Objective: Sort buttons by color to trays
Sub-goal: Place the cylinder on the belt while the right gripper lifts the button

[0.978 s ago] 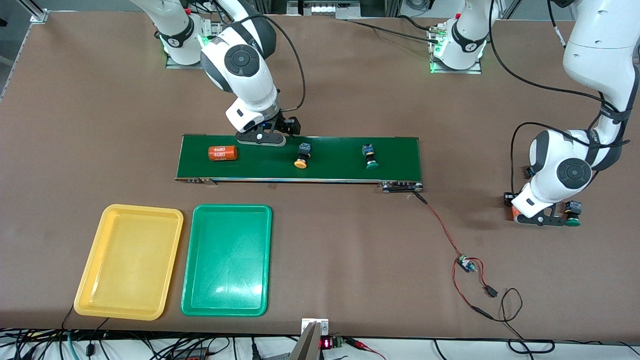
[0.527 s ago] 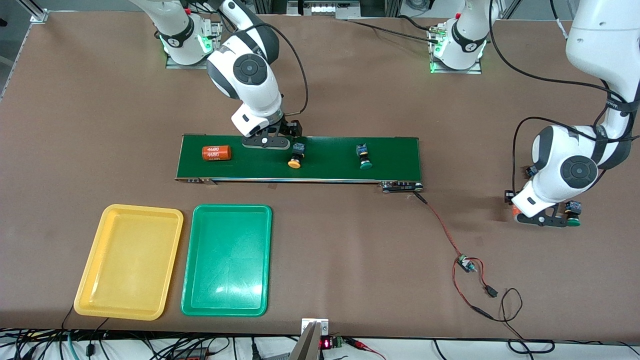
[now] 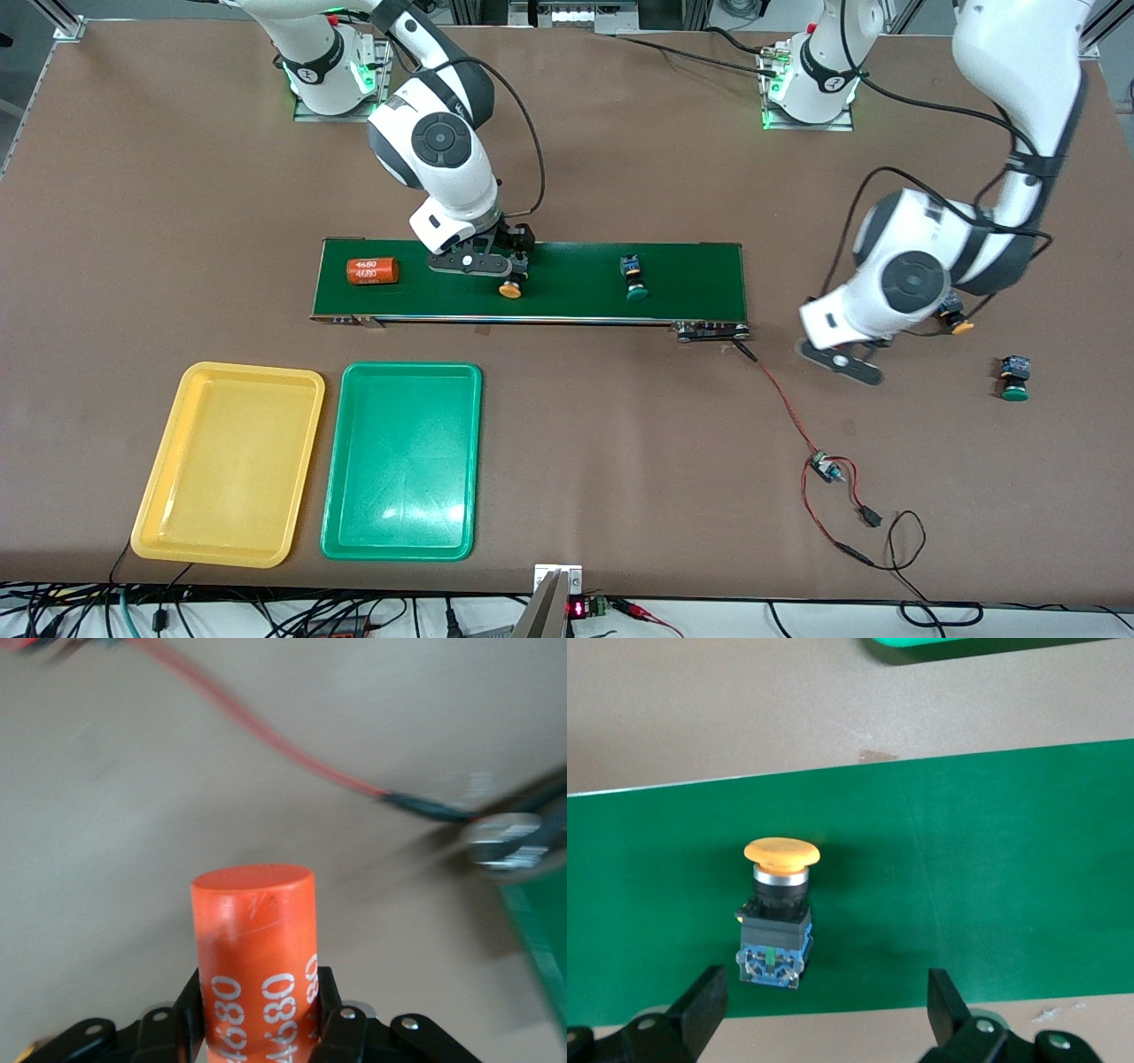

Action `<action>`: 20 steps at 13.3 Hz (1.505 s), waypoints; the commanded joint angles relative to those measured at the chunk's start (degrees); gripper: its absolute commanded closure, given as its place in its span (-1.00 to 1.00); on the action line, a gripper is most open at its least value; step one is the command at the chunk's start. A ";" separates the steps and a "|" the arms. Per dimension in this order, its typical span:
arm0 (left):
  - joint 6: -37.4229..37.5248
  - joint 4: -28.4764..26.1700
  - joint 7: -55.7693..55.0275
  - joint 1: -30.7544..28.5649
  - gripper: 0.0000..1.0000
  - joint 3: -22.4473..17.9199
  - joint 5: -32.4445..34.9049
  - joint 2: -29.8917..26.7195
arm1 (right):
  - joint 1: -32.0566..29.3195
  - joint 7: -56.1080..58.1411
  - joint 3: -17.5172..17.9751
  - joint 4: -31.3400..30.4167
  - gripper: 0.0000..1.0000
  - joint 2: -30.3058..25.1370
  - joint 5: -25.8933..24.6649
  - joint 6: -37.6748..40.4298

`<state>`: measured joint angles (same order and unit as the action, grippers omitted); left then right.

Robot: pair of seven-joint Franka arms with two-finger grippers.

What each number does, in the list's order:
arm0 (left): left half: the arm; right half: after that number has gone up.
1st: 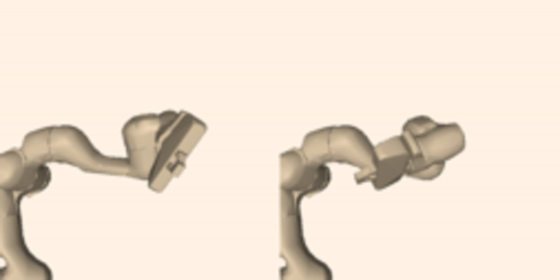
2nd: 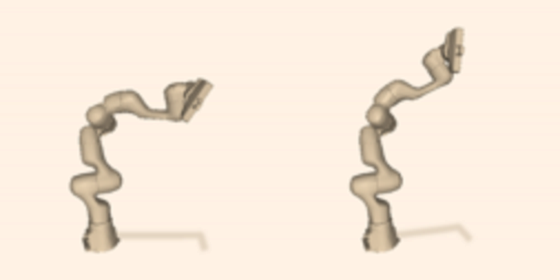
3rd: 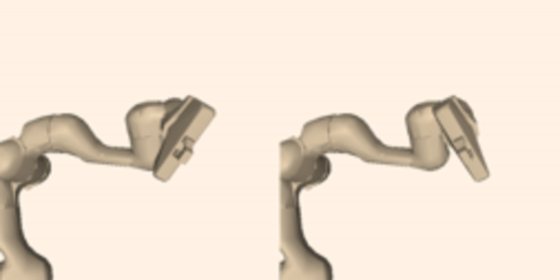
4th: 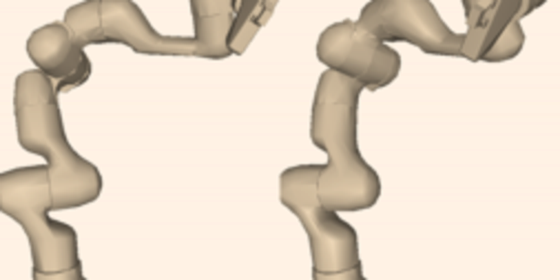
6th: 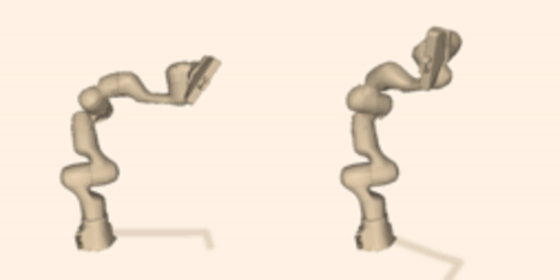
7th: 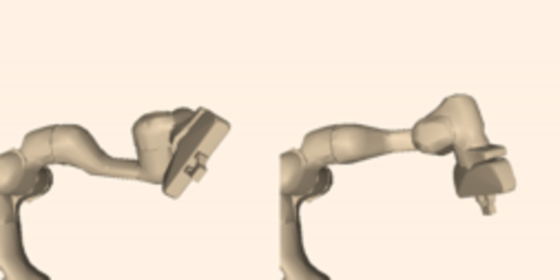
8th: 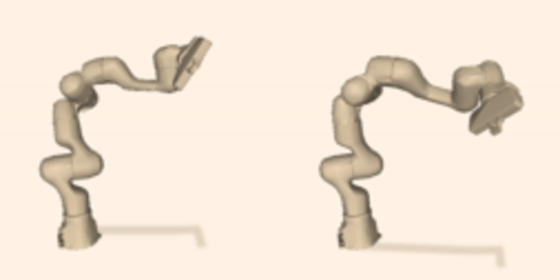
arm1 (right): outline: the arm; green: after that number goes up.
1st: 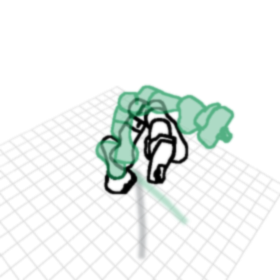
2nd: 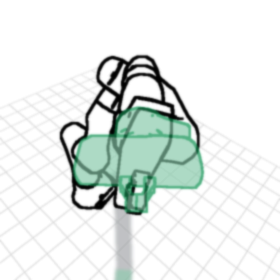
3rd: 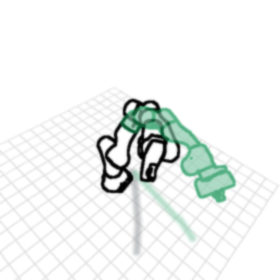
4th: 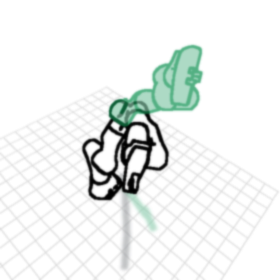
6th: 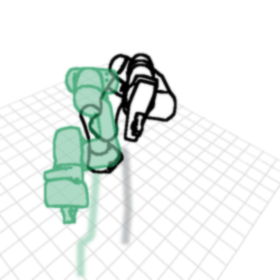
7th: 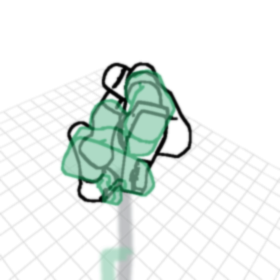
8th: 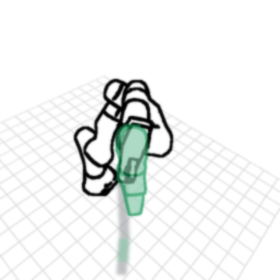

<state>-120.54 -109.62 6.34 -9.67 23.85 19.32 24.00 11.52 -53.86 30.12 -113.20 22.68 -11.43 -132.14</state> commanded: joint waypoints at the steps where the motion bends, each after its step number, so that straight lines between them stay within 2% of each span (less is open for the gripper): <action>1: 1.45 -0.86 11.19 -0.96 0.44 2.60 -1.04 -2.02 | 1.22 -2.91 -0.76 1.93 -1.00 1.66 -0.70 0.21; 3: 2.93 -1.21 20.77 -1.05 0.53 4.88 -1.13 -2.20 | 1.22 -3.88 -1.11 1.93 -1.00 2.27 -0.70 0.21; 7: 5.58 -1.38 43.09 -1.22 0.54 10.24 -1.13 -2.11 | 1.31 -4.06 -1.91 1.84 -1.00 3.33 -0.70 0.30; 9: 5.14 -1.99 46.82 -1.22 0.56 10.87 -1.22 -1.67 | 1.31 -4.15 -1.99 1.84 -1.00 4.21 -0.70 0.30; 11: 4.62 -4.36 47.89 -1.31 0.57 13.67 -4.18 -1.76 | 1.31 -4.15 -2.17 1.84 -1.00 4.91 -0.79 0.21; 12: 3.22 -5.50 47.89 -1.23 0.58 14.03 -5.68 -1.67 | 1.31 -4.06 -2.26 1.84 -0.91 5.09 -0.79 0.21; 14: -4.05 -10.24 47.80 -1.22 0.58 16.83 -6.05 -1.85 | 1.48 -3.71 -2.26 1.84 -0.53 5.44 -0.96 0.21; 15: -5.22 -11.04 47.80 -1.22 0.52 16.93 -6.05 -1.85 | 1.57 -3.62 -2.43 1.84 -0.27 5.53 -1.05 0.21; 16: -5.40 -11.05 47.63 -1.31 0.16 16.94 -6.05 -1.76 | 1.66 -3.53 -2.87 1.84 -0.02 5.70 -1.05 0.21; 17: -5.67 -10.97 47.80 -1.31 -0.99 16.94 -6.05 -1.67 | 1.66 -3.27 -2.96 1.93 0.14 5.70 -1.14 0.21; 18: -5.93 -10.79 47.89 -1.40 -1.00 16.94 -6.05 -2.02 | 1.57 -2.75 -3.14 2.10 0.34 5.62 -1.05 0.21; 20: -5.67 -10.44 47.98 -2.01 -1.00 16.94 -6.05 -3.07 | 1.57 -2.48 -4.54 4.20 0.51 5.62 -0.88 1.08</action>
<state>-126.33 -119.75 52.38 -10.35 40.30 14.56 23.43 12.37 -56.46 26.95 -111.84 27.71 -11.53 -132.13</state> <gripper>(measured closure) 0.247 0.590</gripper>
